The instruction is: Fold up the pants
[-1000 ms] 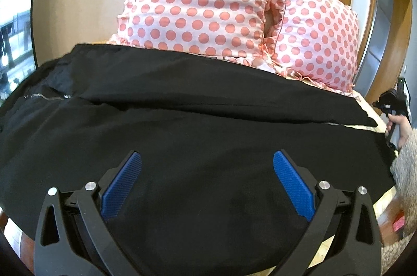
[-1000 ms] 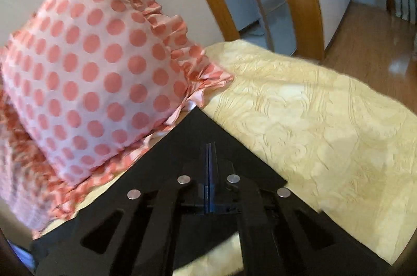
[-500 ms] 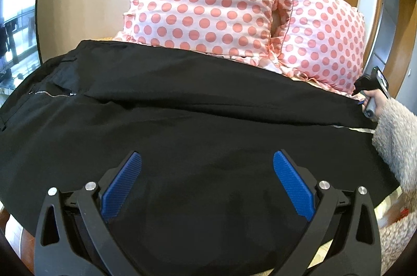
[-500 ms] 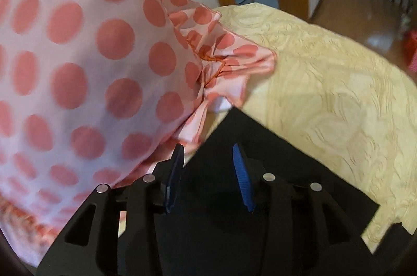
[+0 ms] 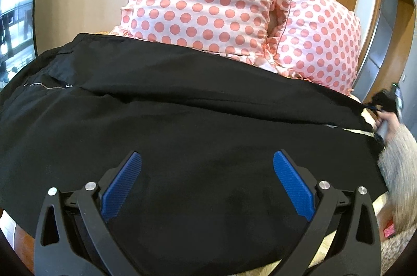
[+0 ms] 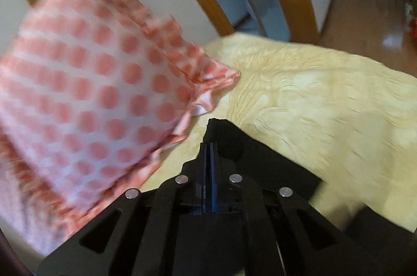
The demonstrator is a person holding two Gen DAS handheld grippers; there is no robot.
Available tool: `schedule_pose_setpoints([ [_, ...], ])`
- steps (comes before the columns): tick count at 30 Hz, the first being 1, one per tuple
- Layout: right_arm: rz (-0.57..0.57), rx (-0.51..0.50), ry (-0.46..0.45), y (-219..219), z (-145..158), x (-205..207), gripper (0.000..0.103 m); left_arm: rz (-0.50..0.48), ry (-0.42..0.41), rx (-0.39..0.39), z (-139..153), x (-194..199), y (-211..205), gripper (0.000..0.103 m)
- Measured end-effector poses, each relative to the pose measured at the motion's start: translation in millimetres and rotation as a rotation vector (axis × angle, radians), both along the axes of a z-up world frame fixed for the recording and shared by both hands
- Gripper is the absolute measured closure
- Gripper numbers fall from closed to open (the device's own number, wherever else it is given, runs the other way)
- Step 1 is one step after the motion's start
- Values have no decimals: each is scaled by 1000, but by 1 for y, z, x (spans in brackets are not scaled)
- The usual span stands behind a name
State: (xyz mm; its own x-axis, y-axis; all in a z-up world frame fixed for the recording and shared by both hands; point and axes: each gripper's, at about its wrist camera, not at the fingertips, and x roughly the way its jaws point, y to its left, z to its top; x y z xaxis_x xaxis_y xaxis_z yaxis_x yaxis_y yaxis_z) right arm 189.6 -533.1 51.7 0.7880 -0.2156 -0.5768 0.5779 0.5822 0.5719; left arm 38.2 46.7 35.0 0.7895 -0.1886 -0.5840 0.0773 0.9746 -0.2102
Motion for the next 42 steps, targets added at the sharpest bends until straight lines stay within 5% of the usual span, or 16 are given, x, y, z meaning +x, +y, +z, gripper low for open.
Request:
schedule_pose_setpoints([
  [4,33,37,-115,19,9,-84,100,9,-7,-18,1,-6,5,2],
  [7,30,105,-117,36,-13,-152,100,14,-13,-28,3,-8,8,2],
  [13,49,218,-87,37,-38,-169,97,39,-10,-22,8,-2,10,2],
  [19,30,335,-79,31,-49,-167,69,72,-3,-57,11,3,28,2],
  [24,14,361,-111,30,-58,-161,68,70,-7,-165,23,19,55,2],
  [25,3,341,-121,30,-58,-158,70,74,-12,-204,27,27,64,2],
  [28,25,290,-152,27,-59,-149,99,98,-4,-212,42,57,82,2],
  [32,20,288,-284,17,-47,-176,99,124,34,-140,59,109,101,3],
  [37,37,326,-311,7,-43,-188,99,199,245,-211,40,201,123,23],
  [42,56,325,-315,7,-41,-189,99,294,360,-130,18,276,121,32],
])
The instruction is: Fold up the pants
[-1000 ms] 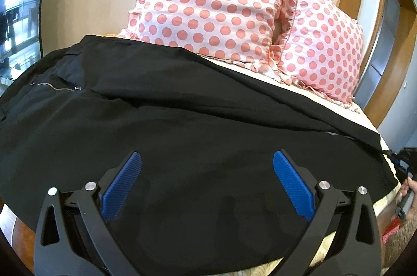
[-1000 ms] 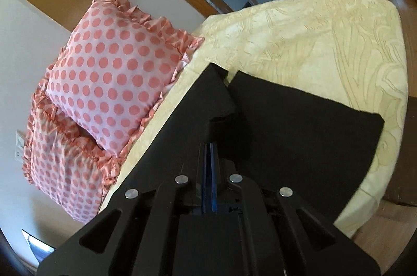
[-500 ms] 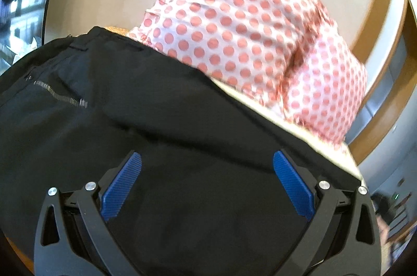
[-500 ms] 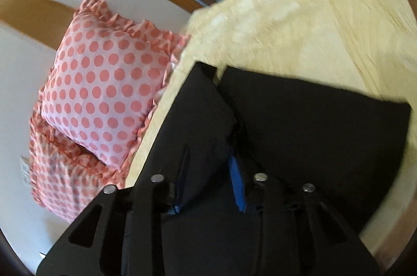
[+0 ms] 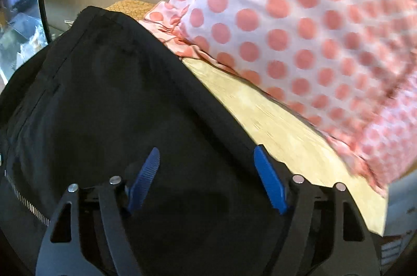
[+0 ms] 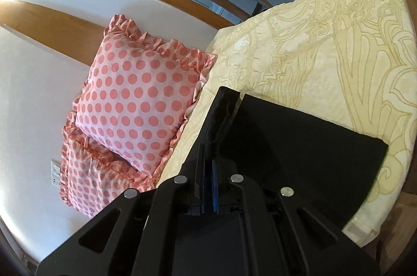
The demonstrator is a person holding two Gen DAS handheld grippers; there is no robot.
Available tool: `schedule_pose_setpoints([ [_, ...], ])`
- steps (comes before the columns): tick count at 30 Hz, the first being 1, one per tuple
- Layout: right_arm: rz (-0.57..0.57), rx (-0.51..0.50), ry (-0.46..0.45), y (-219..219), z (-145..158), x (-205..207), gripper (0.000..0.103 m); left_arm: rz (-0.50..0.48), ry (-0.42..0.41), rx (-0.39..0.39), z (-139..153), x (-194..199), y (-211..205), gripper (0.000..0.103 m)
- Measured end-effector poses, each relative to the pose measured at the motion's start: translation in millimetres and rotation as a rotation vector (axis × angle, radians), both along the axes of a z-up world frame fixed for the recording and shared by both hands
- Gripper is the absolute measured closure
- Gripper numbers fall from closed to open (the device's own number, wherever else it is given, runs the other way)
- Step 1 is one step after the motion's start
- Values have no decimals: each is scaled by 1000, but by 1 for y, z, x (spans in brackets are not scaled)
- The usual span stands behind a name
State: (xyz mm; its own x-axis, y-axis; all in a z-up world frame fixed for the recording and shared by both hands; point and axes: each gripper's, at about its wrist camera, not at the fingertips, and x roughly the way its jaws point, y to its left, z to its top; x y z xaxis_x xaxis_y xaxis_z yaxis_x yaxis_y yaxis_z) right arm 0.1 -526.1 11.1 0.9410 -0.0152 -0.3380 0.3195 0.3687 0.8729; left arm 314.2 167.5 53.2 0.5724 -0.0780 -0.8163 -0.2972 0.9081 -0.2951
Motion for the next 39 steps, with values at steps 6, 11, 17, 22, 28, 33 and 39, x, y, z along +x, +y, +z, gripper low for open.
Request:
schedule_pose_setpoints([
  [6,18,10,-17,-2,1,0,99,91,0,-175,-10,10,25,99],
  [11,0,-33,-35,-4,9,-11,99,58,-314,-67,58,-122,29,99],
  [17,-38,-34,-7,-10,1,-25,99,112,-365,13,36,-284,22,98],
  [22,-38,-38,37,-9,-6,-26,99,177,-288,17,-12,-329,22,98],
  [28,-39,-18,41,-15,-10,-32,99,215,-278,-37,-27,-337,28,93],
  [33,-29,21,51,-22,-15,-32,99,219,-283,-71,-31,-331,29,97],
  [39,-69,-34,67,-24,-7,-54,99,197,-301,-67,-36,-359,21,99],
])
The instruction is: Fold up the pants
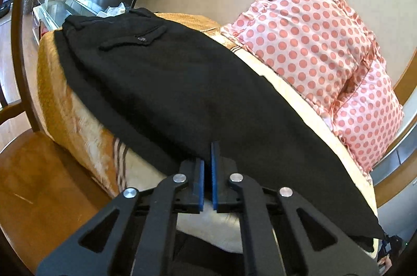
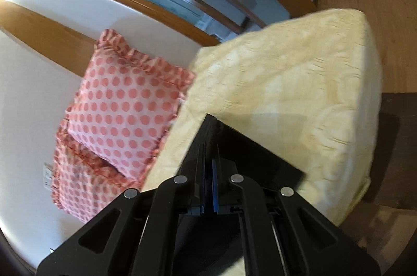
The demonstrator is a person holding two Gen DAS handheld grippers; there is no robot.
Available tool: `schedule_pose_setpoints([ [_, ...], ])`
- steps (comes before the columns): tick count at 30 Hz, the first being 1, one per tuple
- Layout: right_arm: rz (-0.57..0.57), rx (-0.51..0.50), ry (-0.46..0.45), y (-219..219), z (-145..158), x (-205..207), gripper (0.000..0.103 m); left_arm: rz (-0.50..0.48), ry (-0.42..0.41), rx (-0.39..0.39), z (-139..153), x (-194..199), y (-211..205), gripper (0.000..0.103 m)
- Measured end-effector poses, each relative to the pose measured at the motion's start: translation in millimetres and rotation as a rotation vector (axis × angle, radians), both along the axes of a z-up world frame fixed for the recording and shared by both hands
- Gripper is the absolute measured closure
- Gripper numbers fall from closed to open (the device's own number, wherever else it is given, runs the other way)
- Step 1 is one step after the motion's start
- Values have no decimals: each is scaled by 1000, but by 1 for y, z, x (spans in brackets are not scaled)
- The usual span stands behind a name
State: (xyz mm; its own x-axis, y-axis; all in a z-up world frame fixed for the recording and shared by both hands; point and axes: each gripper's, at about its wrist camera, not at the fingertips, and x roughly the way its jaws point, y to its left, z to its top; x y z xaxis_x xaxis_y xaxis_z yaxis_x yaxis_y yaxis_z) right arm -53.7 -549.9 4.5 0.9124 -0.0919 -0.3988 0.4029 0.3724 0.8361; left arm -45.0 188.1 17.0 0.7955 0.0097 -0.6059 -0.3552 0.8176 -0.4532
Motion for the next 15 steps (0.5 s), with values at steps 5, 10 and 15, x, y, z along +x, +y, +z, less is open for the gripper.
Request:
schedule_pose_setpoints([
  [5,-13,10,74,3,-21,-6,99,-10,5,30,-5,-8,-2,99],
  [10,-18,-1,105,5,-28,-11,99,-26,1,52,-7,-9,-3,98],
  [15,-16,-61,137,10,-22,-14,98,-55,6,61,-5,-8,0,93],
])
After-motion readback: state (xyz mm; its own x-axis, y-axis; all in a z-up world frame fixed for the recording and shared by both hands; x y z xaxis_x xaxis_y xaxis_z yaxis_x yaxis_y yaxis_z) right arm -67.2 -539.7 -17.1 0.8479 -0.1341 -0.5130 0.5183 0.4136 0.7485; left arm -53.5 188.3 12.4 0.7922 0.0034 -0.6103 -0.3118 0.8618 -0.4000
